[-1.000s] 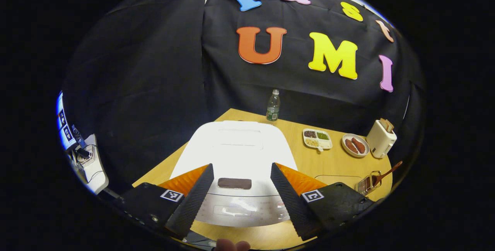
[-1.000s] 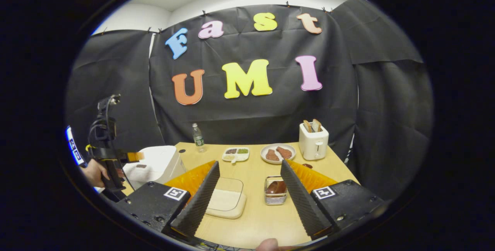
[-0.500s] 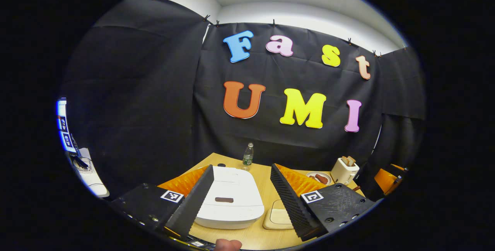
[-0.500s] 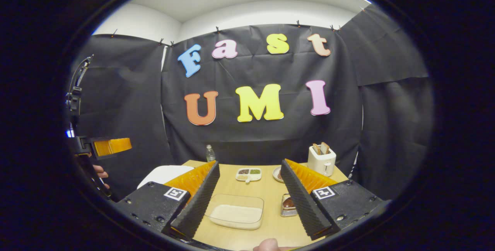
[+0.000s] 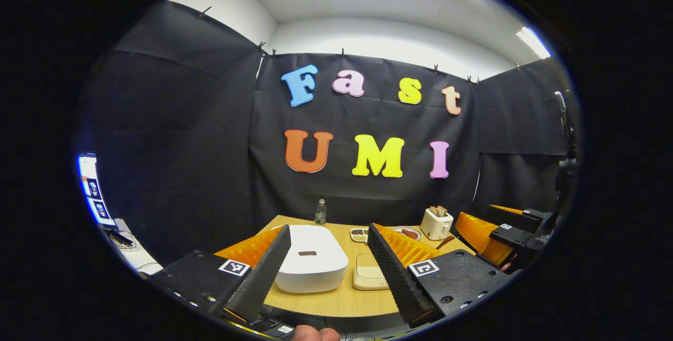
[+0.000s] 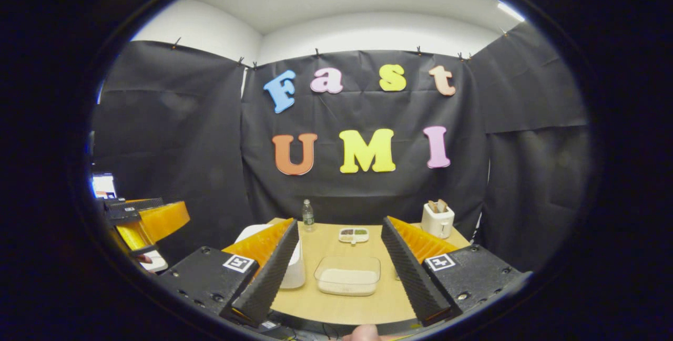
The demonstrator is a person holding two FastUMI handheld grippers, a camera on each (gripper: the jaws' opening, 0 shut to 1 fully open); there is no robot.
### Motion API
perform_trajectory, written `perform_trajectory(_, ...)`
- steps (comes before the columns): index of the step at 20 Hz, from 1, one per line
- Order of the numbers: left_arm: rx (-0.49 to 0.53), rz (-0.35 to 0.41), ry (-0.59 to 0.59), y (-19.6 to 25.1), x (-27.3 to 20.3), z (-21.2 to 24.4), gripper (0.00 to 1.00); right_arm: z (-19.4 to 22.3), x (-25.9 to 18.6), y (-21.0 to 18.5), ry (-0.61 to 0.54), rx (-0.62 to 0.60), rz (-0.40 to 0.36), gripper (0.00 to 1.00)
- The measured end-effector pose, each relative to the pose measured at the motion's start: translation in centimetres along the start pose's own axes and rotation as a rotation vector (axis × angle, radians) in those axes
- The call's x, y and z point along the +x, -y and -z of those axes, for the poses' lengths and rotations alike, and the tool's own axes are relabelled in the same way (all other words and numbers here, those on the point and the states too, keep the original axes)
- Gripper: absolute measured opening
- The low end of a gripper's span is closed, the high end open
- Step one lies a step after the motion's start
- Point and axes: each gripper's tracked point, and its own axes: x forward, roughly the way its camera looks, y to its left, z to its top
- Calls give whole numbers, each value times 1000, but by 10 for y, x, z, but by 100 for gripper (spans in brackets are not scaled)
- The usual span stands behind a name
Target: Close the left gripper, press the button to open the rice cooker; take a wooden spoon from the chopstick holder with the right hand, scoop a spoonful of rice and pour it into the rice cooker, then put the wooden spoon back into the chopstick holder.
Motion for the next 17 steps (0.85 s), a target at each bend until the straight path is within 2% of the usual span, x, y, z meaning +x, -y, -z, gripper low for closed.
perform_trajectory(7, -25, 30, 32, 3, -24, -9, 94, -19, -35, -14, 48, -23, 12, 99)
perform_trajectory(17, -18, 67, 35, 8, -30, -8, 94, -11, -56, -12, 39, -20, 40, 100)
